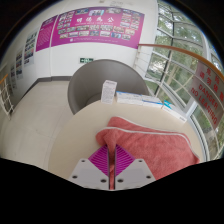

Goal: Fold towel

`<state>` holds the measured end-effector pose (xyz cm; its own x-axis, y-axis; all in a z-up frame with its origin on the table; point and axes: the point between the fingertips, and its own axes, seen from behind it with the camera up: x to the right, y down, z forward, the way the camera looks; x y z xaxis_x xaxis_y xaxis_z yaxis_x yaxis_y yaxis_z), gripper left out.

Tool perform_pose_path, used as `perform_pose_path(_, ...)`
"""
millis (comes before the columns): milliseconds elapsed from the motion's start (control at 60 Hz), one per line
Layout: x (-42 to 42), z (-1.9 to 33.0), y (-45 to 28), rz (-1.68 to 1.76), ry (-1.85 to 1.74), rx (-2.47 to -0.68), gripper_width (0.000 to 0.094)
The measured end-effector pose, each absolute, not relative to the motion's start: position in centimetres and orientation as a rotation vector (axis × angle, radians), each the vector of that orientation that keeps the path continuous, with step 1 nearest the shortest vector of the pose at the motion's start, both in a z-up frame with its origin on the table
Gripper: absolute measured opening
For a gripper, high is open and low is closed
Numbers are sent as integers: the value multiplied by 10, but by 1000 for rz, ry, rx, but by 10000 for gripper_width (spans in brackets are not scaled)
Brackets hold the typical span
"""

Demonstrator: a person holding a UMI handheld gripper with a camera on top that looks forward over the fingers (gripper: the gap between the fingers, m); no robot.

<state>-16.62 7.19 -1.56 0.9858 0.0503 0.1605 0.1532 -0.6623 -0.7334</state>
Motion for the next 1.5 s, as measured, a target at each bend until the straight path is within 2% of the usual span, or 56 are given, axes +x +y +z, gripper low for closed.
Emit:
perform_pose_path(83, -171, -9, 70, -101, -142, -2315, 43)
perform_pose_path(167, -194, 17, 67, 22, -150, -2287, 43)
perform_pose_path(367, -241, 133, 50, 363, -78, -2149, 43)
perform_pose_path(433, -224, 152, 51, 391, -27, -2119, 43)
perform_pose_path(533, -174, 149, 62, 325, 22, -2123, 41)
perform_pose_path(667, -84, 90, 76, 124, 46, -2204, 71)
perform_pose_path(700, -67, 75, 74, 78, 53, -2233, 137)
perform_pose_path(733, -53, 66, 73, 42, 61, -2256, 245)
perform_pose_path(800, -28, 57, 71, -2, 69, -2262, 522)
perform_pose_path(867, -18, 69, 57, -33, 60, -2246, 838)
perform_pose_path(883, -16, 74, 58, -44, 58, -2241, 872)
perform_pose_path(933, -15, 85, 47, -59, 37, -2223, 844)
perform_pose_path(1300, -71, 199, -90, -103, 15, -2159, 856)
perform_pose_path(1500, -98, 236, -181, -143, 31, -2127, 855)
